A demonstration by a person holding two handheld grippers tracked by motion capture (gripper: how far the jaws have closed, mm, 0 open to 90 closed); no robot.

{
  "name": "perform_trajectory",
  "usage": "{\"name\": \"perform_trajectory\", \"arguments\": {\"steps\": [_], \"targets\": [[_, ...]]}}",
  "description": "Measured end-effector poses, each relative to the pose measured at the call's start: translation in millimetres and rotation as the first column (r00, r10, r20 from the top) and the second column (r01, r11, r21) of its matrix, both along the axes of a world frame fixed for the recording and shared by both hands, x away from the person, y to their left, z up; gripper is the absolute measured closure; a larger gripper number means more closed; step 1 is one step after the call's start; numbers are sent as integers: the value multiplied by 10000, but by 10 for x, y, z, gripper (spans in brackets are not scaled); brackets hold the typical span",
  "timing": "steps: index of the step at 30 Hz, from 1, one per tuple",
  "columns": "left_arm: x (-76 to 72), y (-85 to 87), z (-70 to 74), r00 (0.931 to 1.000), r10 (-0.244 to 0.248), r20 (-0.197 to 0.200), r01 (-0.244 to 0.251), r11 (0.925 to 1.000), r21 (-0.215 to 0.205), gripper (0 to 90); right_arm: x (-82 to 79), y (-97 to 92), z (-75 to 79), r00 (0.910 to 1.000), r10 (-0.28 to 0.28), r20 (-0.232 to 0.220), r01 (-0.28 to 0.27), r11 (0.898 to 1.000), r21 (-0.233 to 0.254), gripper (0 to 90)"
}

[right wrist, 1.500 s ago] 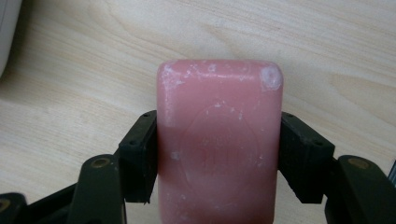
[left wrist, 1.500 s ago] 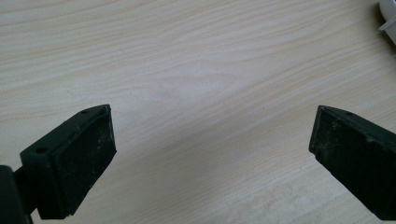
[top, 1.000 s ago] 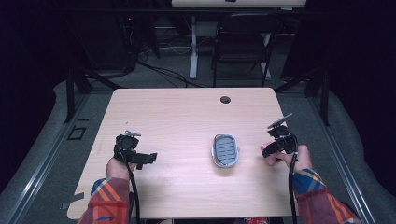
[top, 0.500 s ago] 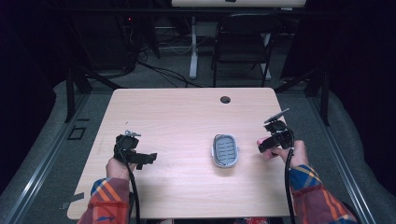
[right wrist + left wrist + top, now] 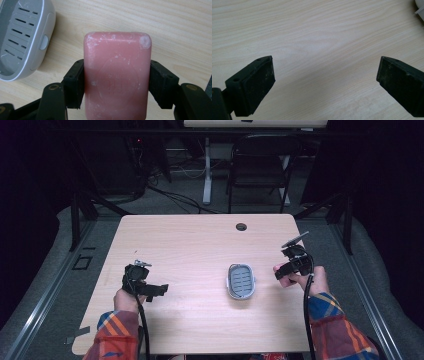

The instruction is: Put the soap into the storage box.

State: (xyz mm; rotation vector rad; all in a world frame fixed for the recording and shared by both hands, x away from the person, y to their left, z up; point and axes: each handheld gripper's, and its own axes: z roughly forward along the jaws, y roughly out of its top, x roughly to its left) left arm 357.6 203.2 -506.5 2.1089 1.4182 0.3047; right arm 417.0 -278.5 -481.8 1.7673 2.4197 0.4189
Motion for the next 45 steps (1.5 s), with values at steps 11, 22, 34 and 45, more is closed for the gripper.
{"name": "perform_trajectory", "arguments": {"steps": [11, 22, 34, 45], "targets": [[-4, -1, 1, 10000, -51, 4, 51, 10000, -3, 18, -7, 77, 55, 9997, 255, -3, -255, 9996, 85, 369], [-4, -2, 0, 10000, -69, 18, 69, 10000, -10, 19, 16, 215, 125, 9972, 731, -143, -731, 9973, 0, 369], [-2, -10, -2, 9999, -121, -31, 121, 9999, 117, 49, 27, 406, 87, 9962, 873, 8, -873, 9961, 103, 369], [-1, -15, -7, 9999, -156, -67, 156, 9999, 73, 48, 72, 529, 115, 9934, 1136, -142, -1135, 9935, 51, 370]]}}
